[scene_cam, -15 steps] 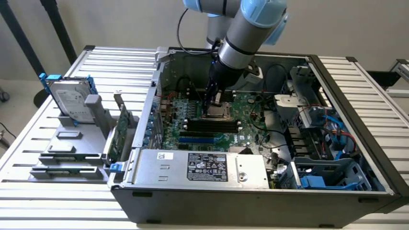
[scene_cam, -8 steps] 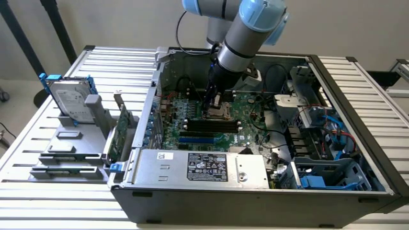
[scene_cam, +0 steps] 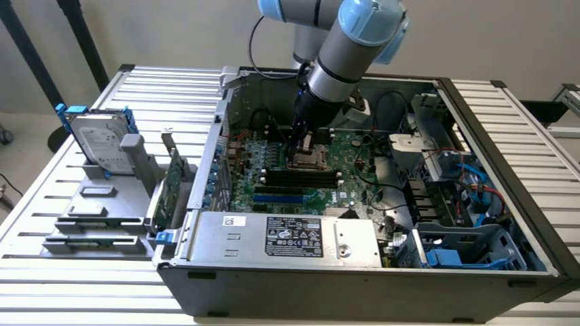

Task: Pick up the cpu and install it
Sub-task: 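Close the cpu cover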

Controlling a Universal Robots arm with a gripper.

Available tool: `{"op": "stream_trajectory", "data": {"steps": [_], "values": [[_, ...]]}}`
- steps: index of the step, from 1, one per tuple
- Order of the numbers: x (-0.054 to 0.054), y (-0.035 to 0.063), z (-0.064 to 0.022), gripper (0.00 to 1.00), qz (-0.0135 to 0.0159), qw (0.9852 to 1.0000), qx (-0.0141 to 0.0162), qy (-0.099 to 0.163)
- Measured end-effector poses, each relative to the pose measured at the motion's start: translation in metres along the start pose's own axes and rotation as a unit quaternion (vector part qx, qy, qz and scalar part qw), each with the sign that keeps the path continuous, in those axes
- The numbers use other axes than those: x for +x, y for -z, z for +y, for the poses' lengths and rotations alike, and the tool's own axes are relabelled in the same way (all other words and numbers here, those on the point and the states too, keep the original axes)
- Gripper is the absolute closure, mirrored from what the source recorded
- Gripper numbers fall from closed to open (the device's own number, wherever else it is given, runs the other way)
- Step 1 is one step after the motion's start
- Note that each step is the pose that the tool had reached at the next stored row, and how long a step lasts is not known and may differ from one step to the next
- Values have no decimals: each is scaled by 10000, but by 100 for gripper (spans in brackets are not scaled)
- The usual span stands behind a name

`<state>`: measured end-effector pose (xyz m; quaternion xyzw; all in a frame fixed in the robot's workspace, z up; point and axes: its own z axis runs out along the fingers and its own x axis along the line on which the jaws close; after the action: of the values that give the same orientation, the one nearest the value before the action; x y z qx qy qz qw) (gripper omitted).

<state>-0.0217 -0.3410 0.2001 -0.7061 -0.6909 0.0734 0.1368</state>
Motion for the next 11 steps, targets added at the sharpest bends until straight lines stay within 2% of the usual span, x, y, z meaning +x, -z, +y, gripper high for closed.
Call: {"op": "stream_trajectory", "data": {"steps": [4,11], "values": [[5,87,-53,89,26,10000,9,7],[4,105,-245,89,187,9998,68,51]]}}
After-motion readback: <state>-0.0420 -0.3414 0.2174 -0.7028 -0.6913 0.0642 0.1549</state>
